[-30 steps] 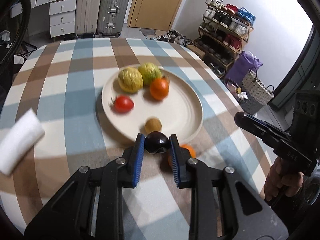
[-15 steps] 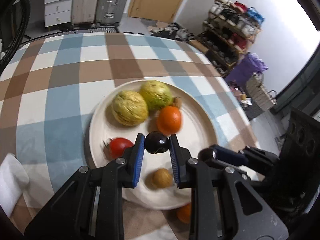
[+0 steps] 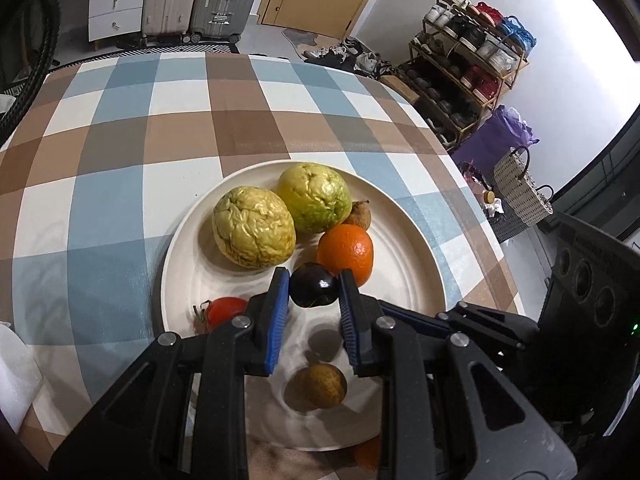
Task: Organize fruits
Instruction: 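Carry both plums onto the plate and open both grippers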
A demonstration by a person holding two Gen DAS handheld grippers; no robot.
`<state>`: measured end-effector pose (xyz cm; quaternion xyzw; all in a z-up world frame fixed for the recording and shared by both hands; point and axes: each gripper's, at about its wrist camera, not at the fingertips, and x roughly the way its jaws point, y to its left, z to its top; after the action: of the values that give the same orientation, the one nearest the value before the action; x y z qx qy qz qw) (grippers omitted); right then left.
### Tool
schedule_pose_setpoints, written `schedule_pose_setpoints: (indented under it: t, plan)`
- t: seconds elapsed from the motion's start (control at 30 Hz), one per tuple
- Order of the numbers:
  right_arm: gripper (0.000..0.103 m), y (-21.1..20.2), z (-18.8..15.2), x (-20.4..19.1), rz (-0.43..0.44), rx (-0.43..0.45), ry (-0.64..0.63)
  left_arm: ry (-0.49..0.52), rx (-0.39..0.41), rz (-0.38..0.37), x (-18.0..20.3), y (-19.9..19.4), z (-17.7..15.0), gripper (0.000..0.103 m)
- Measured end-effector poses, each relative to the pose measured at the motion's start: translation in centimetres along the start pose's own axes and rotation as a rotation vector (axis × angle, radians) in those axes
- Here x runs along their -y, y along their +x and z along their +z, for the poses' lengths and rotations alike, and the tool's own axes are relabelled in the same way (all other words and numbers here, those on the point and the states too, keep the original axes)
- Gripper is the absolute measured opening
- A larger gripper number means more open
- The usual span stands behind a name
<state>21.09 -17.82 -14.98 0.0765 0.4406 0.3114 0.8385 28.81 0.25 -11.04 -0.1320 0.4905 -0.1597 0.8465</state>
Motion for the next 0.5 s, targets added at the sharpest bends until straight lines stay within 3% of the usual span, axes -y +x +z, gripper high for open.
schedule_pose_setpoints:
  t: [0.4,0.5]
  plan:
    - [0.026,1.3,1.3,-0.5,-0.017,-0.038,0.032,-0.015,0.018,0.025,0.0,-1.0,0.7,0.023]
    - [0.035,0.5,1.2,-0.1,0.013,-0.022,0.068,-0.003,0.014,0.027,0.4,-1.6,0.3,0.023]
